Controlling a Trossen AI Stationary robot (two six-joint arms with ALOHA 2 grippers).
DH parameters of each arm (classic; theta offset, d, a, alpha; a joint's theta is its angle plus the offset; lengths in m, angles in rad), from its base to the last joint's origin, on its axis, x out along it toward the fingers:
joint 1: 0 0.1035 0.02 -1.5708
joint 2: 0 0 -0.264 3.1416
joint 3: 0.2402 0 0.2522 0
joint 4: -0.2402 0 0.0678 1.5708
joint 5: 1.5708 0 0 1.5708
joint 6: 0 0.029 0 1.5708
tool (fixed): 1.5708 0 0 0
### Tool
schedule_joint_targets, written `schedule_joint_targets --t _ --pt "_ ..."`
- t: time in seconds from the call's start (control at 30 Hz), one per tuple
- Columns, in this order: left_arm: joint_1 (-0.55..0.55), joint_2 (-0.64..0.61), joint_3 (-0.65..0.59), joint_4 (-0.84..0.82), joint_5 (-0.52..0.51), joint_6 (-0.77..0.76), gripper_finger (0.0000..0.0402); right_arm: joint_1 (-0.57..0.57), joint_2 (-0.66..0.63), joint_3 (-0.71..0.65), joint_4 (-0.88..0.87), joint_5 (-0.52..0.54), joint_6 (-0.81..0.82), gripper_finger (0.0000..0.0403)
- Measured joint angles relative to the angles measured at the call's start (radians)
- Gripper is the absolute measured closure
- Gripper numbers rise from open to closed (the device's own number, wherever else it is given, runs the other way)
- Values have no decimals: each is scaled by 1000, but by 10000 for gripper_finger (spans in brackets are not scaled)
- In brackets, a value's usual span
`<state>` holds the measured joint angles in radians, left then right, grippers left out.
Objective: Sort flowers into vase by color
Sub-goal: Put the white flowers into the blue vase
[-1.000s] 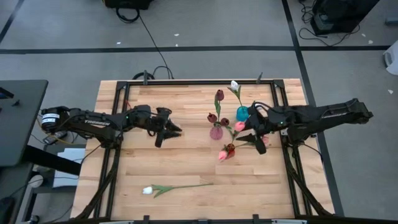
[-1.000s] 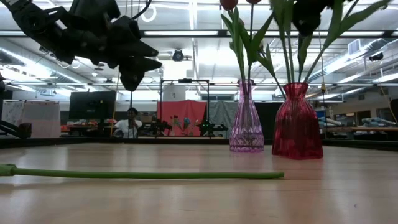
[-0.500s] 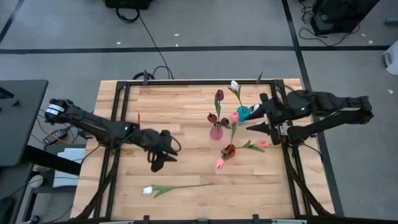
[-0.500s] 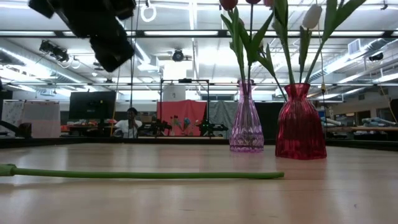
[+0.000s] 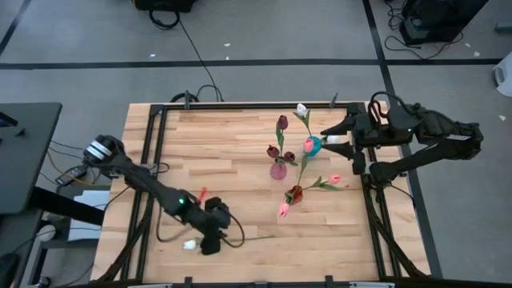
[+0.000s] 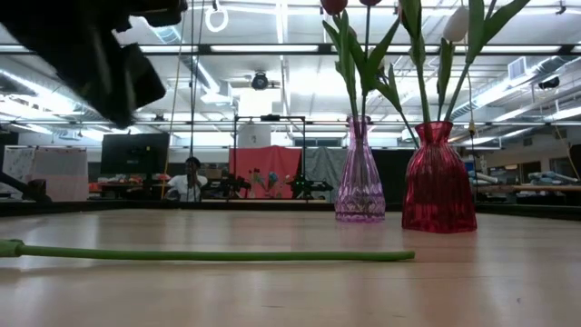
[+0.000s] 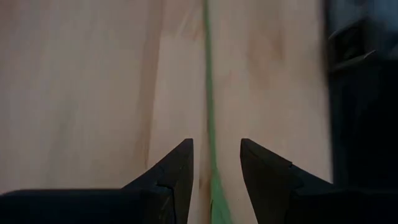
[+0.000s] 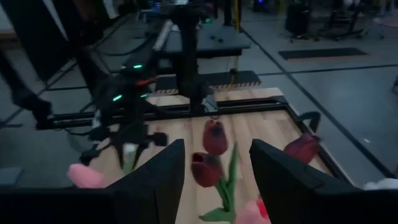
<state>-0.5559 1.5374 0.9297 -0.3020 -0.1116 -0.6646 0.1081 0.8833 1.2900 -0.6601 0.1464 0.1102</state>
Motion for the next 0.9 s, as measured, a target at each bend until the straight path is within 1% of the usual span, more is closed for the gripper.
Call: schedule_joint_targets --t 0.13,0.27,0.47,0.63,0.77,0.83,0.9 --pt "-35 122 133 -226 2 -70 265 0 0 0 0 17 0 209" --pt "-65 219 224 -366 11 -103 265 0 0 0 0 17 -12 209" --pt "-73 304 301 -390 57 -151 265 0 0 0 1 51 -59 209" --pt "-73 371 308 -396 83 -161 265 0 0 0 13 45 -66 209" --pt "-74 384 309 -395 80 -155 270 0 0 0 31 43 -91 209" --pt "-73 384 309 -398 66 -154 289 0 0 0 40 43 -102 209" --pt "-73 382 309 -408 51 -151 330 0 0 0 42 44 -111 209"
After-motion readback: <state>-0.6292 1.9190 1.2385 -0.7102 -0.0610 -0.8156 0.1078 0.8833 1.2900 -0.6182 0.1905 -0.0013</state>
